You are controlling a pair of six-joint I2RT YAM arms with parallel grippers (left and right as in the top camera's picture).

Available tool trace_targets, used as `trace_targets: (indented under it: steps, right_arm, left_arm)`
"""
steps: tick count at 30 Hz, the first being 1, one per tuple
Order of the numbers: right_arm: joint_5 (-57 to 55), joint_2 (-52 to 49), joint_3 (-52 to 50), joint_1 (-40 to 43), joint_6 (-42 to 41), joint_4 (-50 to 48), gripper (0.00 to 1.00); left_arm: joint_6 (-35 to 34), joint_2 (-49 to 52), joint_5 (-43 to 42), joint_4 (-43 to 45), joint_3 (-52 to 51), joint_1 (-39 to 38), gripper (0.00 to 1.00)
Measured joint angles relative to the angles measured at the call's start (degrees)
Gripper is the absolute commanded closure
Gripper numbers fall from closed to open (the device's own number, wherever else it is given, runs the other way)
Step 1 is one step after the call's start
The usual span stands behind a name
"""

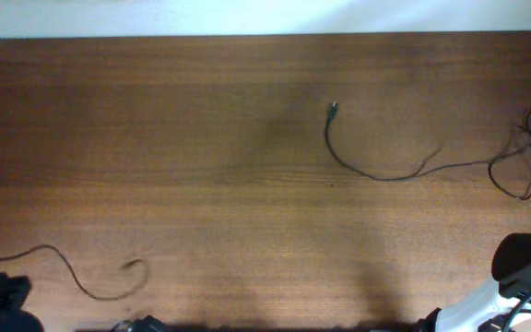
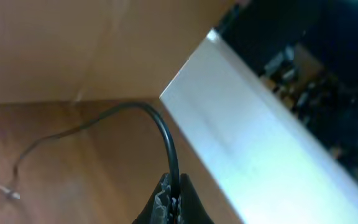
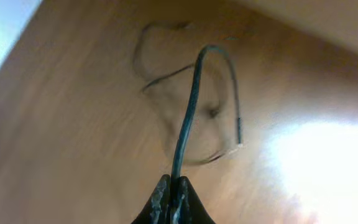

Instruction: Untangle cables

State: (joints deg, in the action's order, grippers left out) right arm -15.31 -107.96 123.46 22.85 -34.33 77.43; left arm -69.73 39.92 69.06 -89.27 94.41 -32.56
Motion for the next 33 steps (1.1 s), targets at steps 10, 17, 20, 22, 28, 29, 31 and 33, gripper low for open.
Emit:
trace_targets:
  steps: [10,17,20,22,28,29,31,33]
  right_arm:
    - [23.28,0.28,-3.91,-27.69,43.25,-1.40,0.96]
    - [33.70,-2.40,-42.53,-28.87,51.15,-25.35,0.51]
    - [33.70,-2.43,-45.18,-30.99,50.40,-29.68,0.32]
    - [32.72,-2.43,-45.46,-32.52,50.42,-30.80,0.24]
    - [24.30,-2.43,-46.97,-39.82,51.58,-40.63,0.24]
    - [23.74,-2.43,-47.10,-39.82,51.65,-41.27,0.25]
    - [22.80,-3.61,-47.17,-39.71,51.80,-41.07,0.51]
    - [22.58,-6.93,-47.21,-39.71,52.11,-39.76,0.54]
  left_arm:
    - [14.49,26.97,-23.45,10.10,-3.85,0.04,1.00]
    - [14.97,30.80,-25.66,10.51,-3.89,0.04,1.00]
    - [14.95,30.80,-25.83,10.47,-3.89,0.04,0.99]
    - [14.97,30.80,-26.05,10.43,-3.89,0.04,0.99]
    - [14.97,30.80,-26.51,10.34,-3.89,0.04,0.95]
    - [14.97,30.80,-26.86,10.21,-3.89,0.04,0.96]
    - [14.97,30.80,-27.12,9.62,-3.89,0.04,0.96]
    - [14.97,30.80,-27.15,9.42,-3.89,0.04,0.95]
